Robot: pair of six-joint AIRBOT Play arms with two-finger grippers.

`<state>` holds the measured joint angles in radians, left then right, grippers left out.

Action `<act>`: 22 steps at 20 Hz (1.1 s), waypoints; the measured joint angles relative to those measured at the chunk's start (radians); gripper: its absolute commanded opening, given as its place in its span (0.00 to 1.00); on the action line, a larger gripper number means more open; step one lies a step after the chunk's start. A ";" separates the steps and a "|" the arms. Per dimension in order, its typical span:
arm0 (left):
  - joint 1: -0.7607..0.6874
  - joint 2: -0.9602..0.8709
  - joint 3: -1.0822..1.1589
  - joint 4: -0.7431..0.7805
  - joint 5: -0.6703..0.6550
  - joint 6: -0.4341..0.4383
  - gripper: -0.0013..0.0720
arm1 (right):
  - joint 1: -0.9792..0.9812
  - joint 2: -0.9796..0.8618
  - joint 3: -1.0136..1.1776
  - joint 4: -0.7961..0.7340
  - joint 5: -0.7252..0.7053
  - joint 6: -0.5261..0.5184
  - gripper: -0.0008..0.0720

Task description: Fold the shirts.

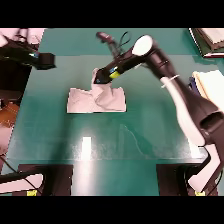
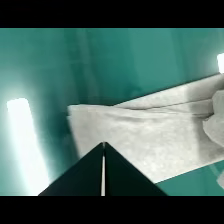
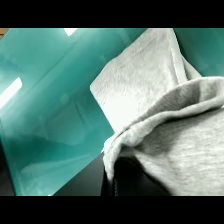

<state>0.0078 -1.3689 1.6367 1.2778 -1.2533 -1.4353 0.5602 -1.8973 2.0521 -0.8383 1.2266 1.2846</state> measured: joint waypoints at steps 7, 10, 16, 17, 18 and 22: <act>0.052 0.060 0.000 0.017 -0.049 0.005 0.05 | 0.118 -0.070 -0.002 -0.013 -0.260 -0.074 0.80; 0.057 0.064 -0.001 0.021 -0.071 0.019 0.05 | 0.066 0.013 -0.076 -0.077 -0.183 -0.057 0.80; 0.060 0.065 0.000 0.013 -0.087 0.027 0.05 | -0.182 0.198 -0.439 -0.132 -0.061 0.020 0.93; 0.060 0.065 -0.001 0.010 -0.087 0.028 0.05 | -0.225 0.212 -0.502 -0.122 -0.060 0.034 0.97; 0.060 0.064 -0.001 0.005 -0.088 0.028 0.05 | -0.260 0.223 -0.556 -0.100 -0.058 0.040 0.97; 0.060 0.064 -0.001 -0.003 -0.086 0.030 0.05 | -0.341 0.211 -0.704 0.034 -0.105 0.030 0.97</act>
<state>0.0673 -1.3045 1.6360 1.2751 -1.3396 -1.4055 0.2195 -1.6859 1.3479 -0.8040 1.1221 1.3144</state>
